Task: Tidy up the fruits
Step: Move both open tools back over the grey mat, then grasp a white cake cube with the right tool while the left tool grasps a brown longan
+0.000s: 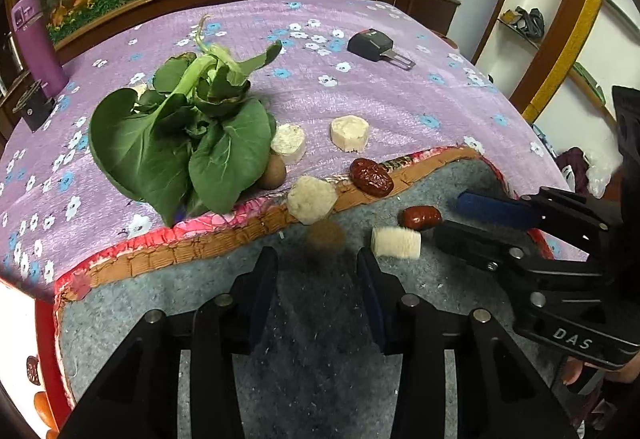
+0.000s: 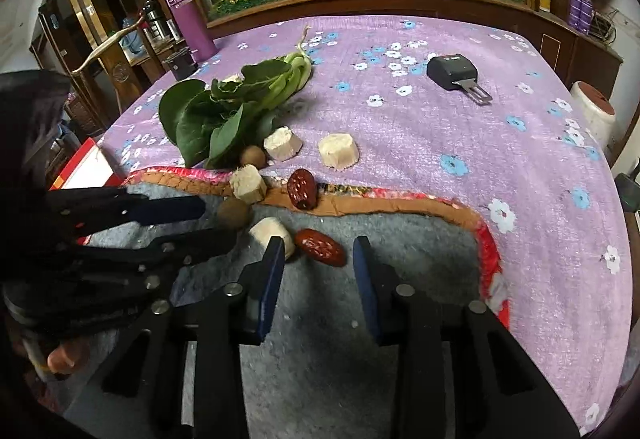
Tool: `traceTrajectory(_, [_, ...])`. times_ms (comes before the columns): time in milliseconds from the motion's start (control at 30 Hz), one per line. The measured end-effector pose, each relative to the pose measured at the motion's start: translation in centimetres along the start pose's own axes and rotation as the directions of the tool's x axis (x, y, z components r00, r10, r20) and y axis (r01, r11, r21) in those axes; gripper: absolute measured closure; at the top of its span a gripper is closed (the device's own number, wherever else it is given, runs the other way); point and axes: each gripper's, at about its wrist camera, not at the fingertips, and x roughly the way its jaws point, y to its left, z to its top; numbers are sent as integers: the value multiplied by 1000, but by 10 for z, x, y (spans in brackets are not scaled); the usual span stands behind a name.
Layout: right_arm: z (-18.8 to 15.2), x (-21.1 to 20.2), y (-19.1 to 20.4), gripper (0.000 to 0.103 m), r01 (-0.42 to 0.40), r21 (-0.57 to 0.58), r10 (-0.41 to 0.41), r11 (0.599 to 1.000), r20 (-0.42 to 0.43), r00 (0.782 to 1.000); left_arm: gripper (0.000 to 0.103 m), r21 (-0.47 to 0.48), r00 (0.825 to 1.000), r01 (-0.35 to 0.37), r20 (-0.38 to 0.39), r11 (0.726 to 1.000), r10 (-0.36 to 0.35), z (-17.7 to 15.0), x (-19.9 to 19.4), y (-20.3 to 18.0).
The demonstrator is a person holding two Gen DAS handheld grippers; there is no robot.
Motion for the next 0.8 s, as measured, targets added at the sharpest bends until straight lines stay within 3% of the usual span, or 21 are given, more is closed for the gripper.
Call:
traceTrajectory(200, [0, 7, 0, 66, -12, -43, 12, 999, -19, 1000, 64, -7, 1000, 7, -7, 1000, -7, 2, 6, -1])
traceTrajectory(400, [-2, -4, 6, 66, -80, -40, 81, 996, 8, 997, 64, 0, 1000, 14, -5, 1000, -14, 5, 9, -1])
traceTrajectory(533, [-3, 8, 13, 66, -107, -60, 106, 992, -27, 994, 64, -7, 999, 47, -1, 999, -47, 5, 5, 7])
traceTrajectory(800, [-1, 24, 26, 66, -128, -72, 124, 989, -52, 991, 64, -26, 999, 37, 11, 999, -36, 1, -4, 22])
